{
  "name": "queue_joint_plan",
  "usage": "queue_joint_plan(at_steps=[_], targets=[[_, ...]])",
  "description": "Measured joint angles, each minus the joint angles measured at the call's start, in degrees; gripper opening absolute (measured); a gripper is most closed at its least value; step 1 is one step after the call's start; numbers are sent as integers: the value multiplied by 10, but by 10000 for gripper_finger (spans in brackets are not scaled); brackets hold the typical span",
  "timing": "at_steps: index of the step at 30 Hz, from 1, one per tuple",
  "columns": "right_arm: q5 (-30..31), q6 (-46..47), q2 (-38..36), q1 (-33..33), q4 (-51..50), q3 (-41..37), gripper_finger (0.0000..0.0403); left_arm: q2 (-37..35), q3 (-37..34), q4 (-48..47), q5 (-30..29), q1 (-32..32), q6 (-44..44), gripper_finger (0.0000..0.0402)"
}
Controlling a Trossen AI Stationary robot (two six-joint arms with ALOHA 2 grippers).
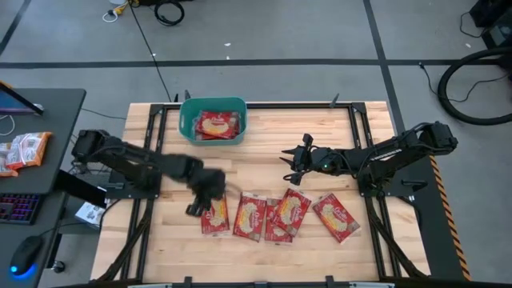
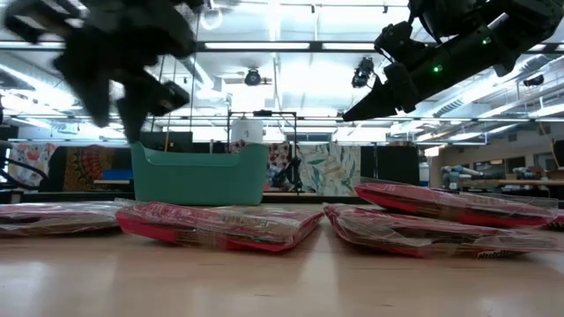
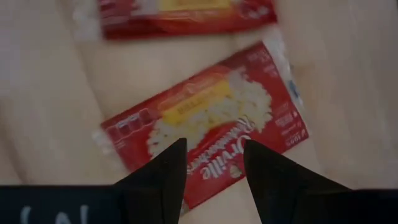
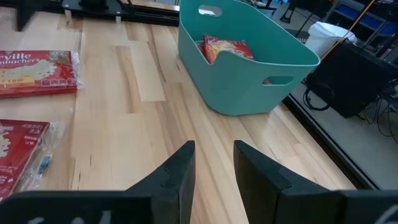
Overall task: Sort popcorn bags into baskets
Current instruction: Put the left red popcorn bag into the green bin
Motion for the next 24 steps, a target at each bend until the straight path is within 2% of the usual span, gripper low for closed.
queue_joint_plan(at_steps=[6,19,22,24], targets=[[0,-9,0,-2,8,0,114,6,-2,23,-133,-98,38,162],[0,-15,0,-2,15,0,114,138,-1,25,-126,-111,160,162],[0,-15,0,-2,14,0,114,158,3,17,-133,-106,151,162],[0,-14,0,-2,14,0,114,164,3,18,-147,-97,103,162]])
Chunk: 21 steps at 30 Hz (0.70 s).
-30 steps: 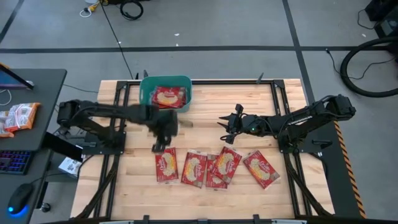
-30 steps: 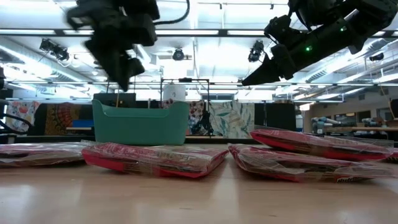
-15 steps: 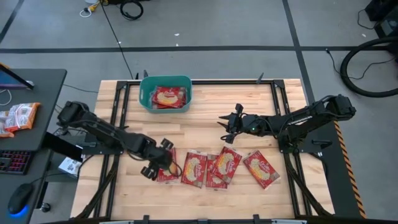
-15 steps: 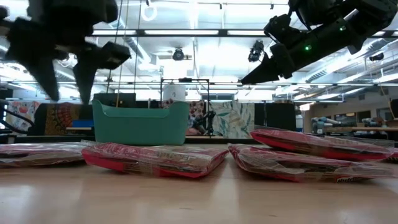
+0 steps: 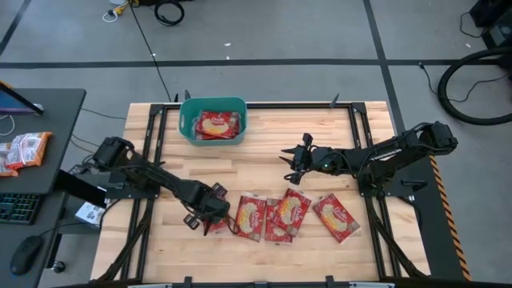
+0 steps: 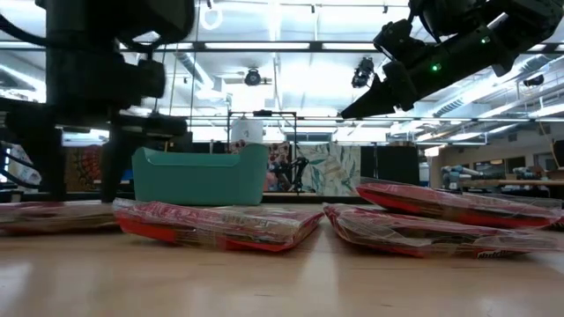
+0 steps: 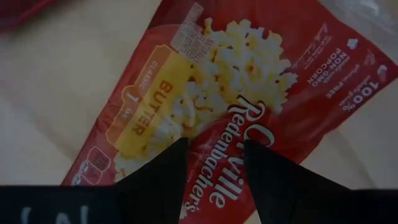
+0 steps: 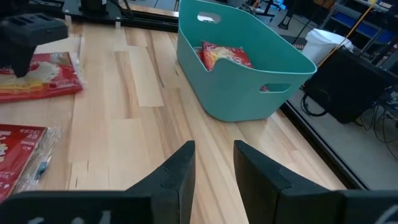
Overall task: Sort popcorn bags into baskets
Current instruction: Put the left red popcorn bag into the green bin
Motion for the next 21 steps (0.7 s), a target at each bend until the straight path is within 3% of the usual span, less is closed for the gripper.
queue_joint_plan(at_steps=[6,11,16,21], targets=[[0,3,0,0,0,0,114,-2,-2,11,-24,60,-226,162],[0,3,0,0,-1,0,114,-2,-3,11,-100,103,-386,162],[0,3,0,0,-1,0,114,-3,2,3,-125,134,-386,162],[0,3,0,0,-1,0,114,-2,60,-45,-124,143,-329,162]])
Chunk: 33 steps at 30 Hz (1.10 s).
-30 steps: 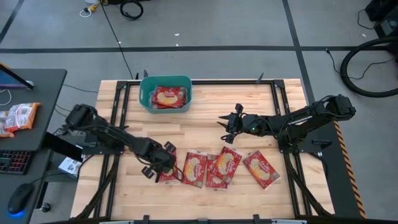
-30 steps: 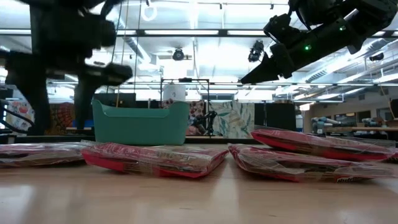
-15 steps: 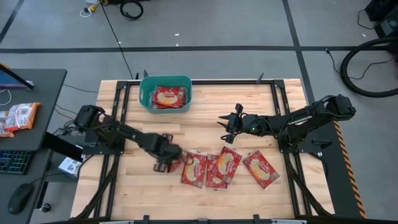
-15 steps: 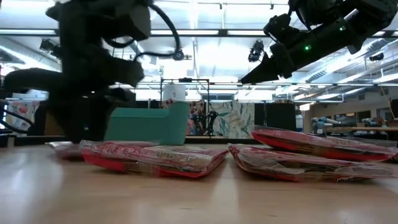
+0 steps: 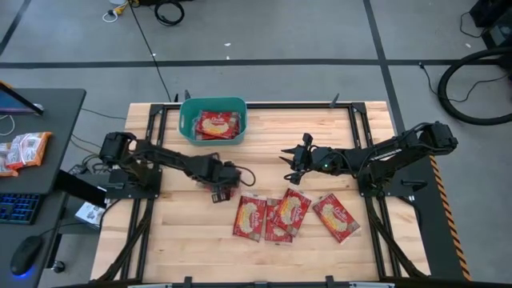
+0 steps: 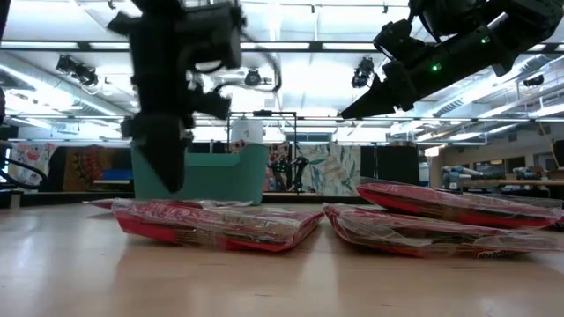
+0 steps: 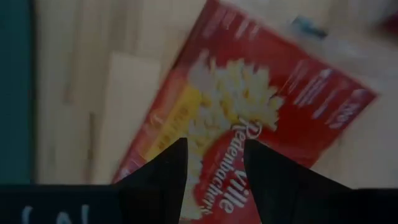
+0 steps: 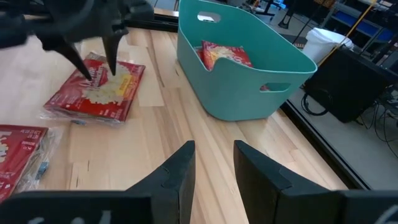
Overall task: Sort popcorn bags into baskets
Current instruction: Put the left red popcorn bag into the green bin
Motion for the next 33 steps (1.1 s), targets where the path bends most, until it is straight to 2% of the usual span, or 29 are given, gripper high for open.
queue_joint_plan(at_steps=[5,8,12,16,22,26,33], targets=[[-1,2,0,1,-2,0,114,-1,25,-13,38,-25,100,162],[-4,3,0,1,-6,0,114,2,16,-22,-8,-59,136,162],[-4,7,0,1,-8,0,114,10,10,-8,-85,-99,105,171],[-4,7,0,1,-7,0,114,28,9,-4,-88,-132,72,200],[-4,7,0,1,-3,0,114,47,9,-13,-106,-155,76,246],[-4,7,0,1,-3,0,114,53,9,-25,-145,-156,77,250],[-4,7,0,1,-4,0,114,78,10,-26,-142,-156,81,237]])
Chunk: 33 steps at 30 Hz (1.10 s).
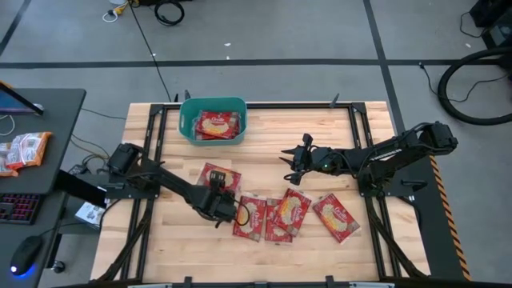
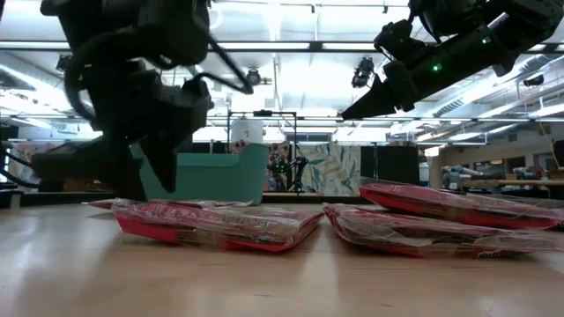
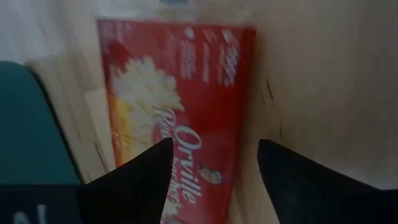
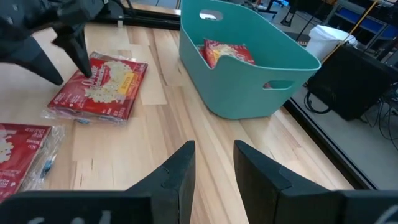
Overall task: Sort popcorn bags into baskets
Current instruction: Put the left red popcorn bag into the green bin
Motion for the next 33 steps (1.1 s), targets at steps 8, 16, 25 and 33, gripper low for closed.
queue_joint_plan(at_steps=[8,16,25,33], targets=[[0,-1,0,0,1,0,114,39,1,-20,-69,0,11,223],[0,-2,0,0,2,0,114,39,1,-18,-35,19,-5,135],[0,-1,0,0,3,0,114,4,13,-42,4,37,-7,19],[0,-1,0,0,3,0,114,-105,47,-151,-40,97,-7,19]])
